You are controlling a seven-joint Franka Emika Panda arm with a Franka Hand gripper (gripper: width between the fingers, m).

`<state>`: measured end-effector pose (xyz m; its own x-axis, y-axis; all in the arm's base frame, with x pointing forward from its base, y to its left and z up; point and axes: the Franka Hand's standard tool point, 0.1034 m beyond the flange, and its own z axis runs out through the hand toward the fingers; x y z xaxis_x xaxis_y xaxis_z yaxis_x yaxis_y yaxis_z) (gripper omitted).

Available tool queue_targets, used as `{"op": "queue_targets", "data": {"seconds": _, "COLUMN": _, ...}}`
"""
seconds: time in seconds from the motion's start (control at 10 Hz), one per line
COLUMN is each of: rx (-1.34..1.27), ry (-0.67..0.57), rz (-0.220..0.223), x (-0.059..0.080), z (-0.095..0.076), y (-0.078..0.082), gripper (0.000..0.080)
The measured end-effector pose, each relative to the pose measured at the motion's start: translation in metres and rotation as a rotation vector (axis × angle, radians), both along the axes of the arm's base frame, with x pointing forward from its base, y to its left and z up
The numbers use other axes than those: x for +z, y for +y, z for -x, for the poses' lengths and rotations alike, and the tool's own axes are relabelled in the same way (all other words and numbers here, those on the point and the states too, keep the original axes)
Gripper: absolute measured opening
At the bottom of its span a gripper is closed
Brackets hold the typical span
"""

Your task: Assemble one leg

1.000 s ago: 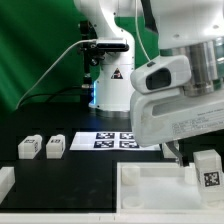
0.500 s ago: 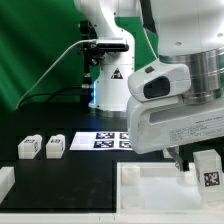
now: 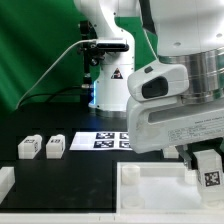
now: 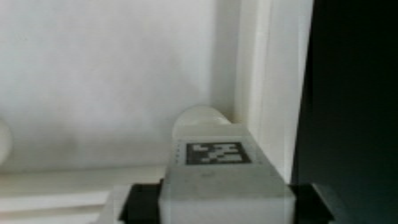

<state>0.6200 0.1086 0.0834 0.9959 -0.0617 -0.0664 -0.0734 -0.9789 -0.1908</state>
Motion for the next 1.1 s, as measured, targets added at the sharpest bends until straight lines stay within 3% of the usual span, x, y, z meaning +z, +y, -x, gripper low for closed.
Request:
{"op": "queue_targets", "data": {"seconds": 0.4, "rx": -0.838, "ry": 0.124, "rz": -0.003, "x": -0.0006, "z": -0.0064, "y": 0.0063, "gripper": 0.029}}
{"op": "queue_targets", "data": {"seconds": 0.9, "rx": -1.299, "ry": 0.228, "rz": -0.011, "x": 0.0002, "z": -0.0086, "y": 0.0077, "gripper": 0.0291}}
{"op": "queue_targets", "data": {"seconds": 1.1, "rx": -1.345, "ry": 0.238, "rz": -0.011, "x": 0.0001, "z": -0.0088, "y": 0.0076, "gripper": 0.0291}}
